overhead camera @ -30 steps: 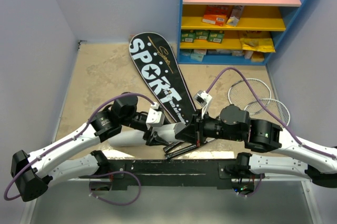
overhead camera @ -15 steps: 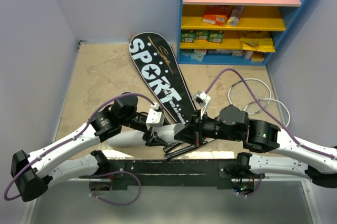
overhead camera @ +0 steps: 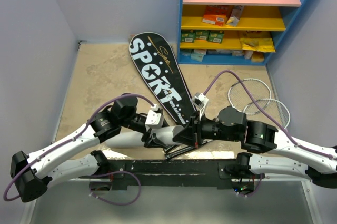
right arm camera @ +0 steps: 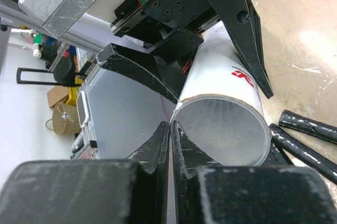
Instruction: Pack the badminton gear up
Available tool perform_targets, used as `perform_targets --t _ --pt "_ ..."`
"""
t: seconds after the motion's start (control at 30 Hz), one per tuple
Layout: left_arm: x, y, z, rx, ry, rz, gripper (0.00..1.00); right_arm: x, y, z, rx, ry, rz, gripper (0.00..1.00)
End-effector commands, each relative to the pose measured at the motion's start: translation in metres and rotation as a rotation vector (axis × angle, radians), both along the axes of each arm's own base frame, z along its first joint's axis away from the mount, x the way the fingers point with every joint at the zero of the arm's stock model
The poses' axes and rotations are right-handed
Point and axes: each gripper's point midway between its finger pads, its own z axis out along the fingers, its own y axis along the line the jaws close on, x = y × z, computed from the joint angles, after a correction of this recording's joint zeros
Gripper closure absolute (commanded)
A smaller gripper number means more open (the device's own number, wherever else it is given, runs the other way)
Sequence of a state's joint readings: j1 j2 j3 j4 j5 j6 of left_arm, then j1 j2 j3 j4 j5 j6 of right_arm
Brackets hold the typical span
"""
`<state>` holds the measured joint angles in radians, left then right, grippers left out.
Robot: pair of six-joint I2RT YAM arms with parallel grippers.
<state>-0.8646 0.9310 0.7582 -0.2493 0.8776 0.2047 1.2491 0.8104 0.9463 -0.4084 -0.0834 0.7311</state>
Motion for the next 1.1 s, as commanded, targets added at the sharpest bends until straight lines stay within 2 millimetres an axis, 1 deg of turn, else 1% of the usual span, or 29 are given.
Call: perform_targets --t 0.0,0.03,0.07,0.13,0.17,0.27,0.43,0.67,0.8,0.93,1.07 --pt "0.004 -0.007 0.025 -0.095 -0.081 -0.008 1.0 -0.007 0.015 0.009 0.077 0.015 0.051 0.89" --pt "0.004 -0.007 0.025 -0.096 -0.082 -0.008 1.0 -0.007 0.016 0.007 0.075 0.018 0.052 0.85" --pt "0.004 -0.007 0.025 -0.097 -0.083 -0.007 1.0 -0.007 0.017 0.008 0.083 0.018 0.053 0.74" --pt "0.003 -0.006 0.027 -0.102 -0.085 -0.009 1.0 -0.008 0.018 0.006 0.085 0.026 0.058 0.66" --pt "0.004 -0.006 0.028 -0.105 -0.088 -0.008 1.0 -0.009 0.02 0.006 0.091 0.028 0.064 0.59" --pt "0.003 -0.006 0.029 -0.11 -0.092 -0.01 1.0 -0.009 0.022 0.004 0.091 0.035 0.065 0.54" --pt "0.001 -0.005 0.033 -0.122 -0.098 -0.017 1.0 -0.007 0.023 0.0 0.091 0.043 0.051 0.52" --pt "-0.002 -0.004 0.036 -0.133 -0.098 -0.027 1.0 0.011 0.017 -0.012 0.059 0.042 -0.06 0.5" --pt "-0.003 -0.004 0.036 -0.134 -0.095 -0.034 1.0 0.024 0.013 -0.019 0.042 0.036 -0.139 0.49" --pt "-0.005 -0.003 0.039 -0.143 -0.099 -0.04 1.0 0.032 0.011 -0.023 0.039 0.037 -0.179 0.48" --pt "-0.008 -0.001 0.044 -0.16 -0.112 -0.044 1.0 0.036 0.009 -0.031 0.03 0.052 -0.204 0.47"
